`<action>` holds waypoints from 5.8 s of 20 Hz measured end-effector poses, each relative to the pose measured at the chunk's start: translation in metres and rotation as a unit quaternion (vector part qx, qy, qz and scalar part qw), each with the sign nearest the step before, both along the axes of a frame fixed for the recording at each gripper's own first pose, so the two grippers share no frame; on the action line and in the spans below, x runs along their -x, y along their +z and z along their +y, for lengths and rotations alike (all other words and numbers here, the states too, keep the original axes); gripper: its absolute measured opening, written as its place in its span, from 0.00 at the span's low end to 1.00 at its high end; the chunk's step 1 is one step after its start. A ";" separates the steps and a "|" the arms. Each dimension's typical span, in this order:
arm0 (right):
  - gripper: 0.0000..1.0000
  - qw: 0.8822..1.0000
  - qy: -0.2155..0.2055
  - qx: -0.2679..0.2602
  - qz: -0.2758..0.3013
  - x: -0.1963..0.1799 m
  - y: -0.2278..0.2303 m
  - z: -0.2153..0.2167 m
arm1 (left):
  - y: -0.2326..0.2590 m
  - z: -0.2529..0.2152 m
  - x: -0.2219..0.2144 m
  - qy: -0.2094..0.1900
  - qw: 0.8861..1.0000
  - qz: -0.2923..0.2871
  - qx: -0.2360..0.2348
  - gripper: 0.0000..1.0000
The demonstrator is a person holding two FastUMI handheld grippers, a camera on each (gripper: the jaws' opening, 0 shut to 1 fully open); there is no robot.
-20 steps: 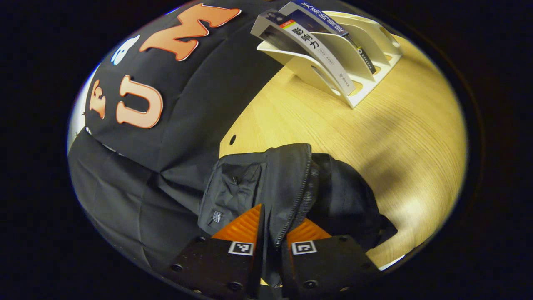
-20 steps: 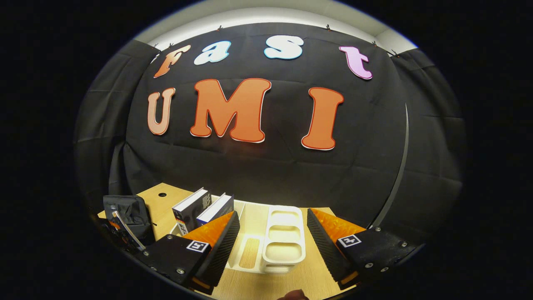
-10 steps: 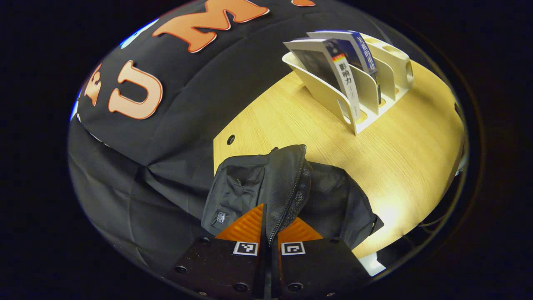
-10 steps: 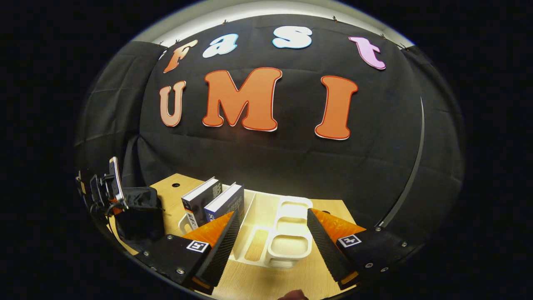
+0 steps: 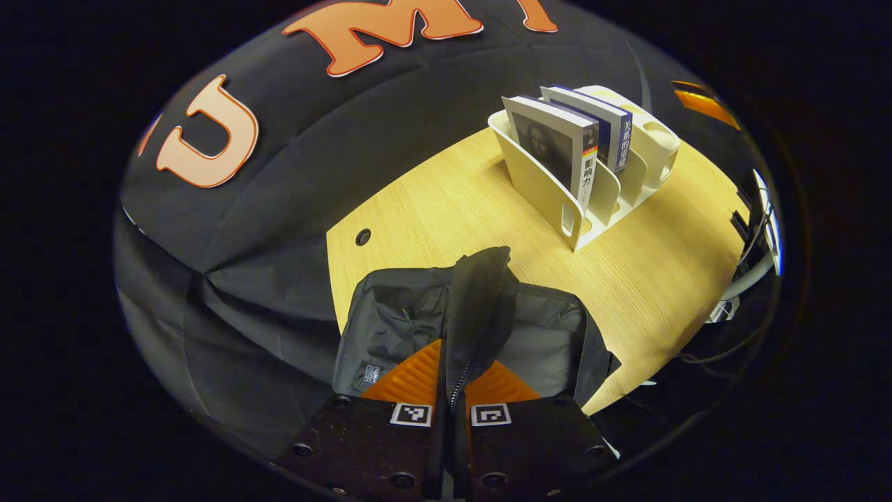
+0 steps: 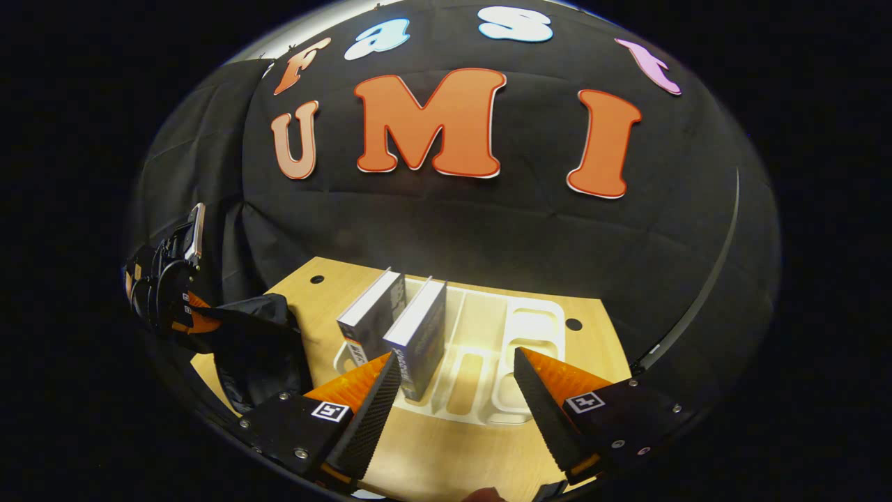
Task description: Open the schoolbag, grab two books from the bookshelf and put them into the schoolbag.
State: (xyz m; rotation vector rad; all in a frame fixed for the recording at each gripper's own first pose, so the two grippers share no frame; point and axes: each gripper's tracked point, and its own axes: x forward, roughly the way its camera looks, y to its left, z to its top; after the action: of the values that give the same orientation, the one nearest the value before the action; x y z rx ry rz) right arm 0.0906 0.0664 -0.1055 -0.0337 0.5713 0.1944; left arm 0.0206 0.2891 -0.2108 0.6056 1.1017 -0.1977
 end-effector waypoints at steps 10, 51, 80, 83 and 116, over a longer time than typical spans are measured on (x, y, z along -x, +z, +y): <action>0.97 0.988 0.020 -0.036 0.149 -0.048 0.007 0.102 | 0.023 0.033 -0.018 -0.053 0.993 0.064 0.086 0.07; 0.37 0.949 -0.029 -0.023 0.314 -0.029 -0.021 0.097 | -0.007 0.034 -0.014 -0.048 0.990 0.081 0.109 0.06; 0.35 0.840 -0.064 -0.425 0.331 0.071 -0.107 0.276 | 0.000 0.006 -0.028 -0.025 0.984 0.041 0.171 0.05; 0.35 0.828 -0.086 -0.449 0.323 0.057 -0.134 0.304 | 0.002 -0.004 -0.028 -0.018 0.981 0.033 0.190 0.05; 0.98 0.918 0.022 -0.166 0.358 0.049 -0.086 0.151 | -0.031 -0.027 -0.012 0.067 0.977 0.018 0.200 0.05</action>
State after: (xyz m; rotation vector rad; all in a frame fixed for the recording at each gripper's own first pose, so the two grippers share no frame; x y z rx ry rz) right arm 0.0414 0.2174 -0.1912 0.3719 1.2633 0.3488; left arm 0.0323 0.2616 -0.2416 0.1678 1.0949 -0.3047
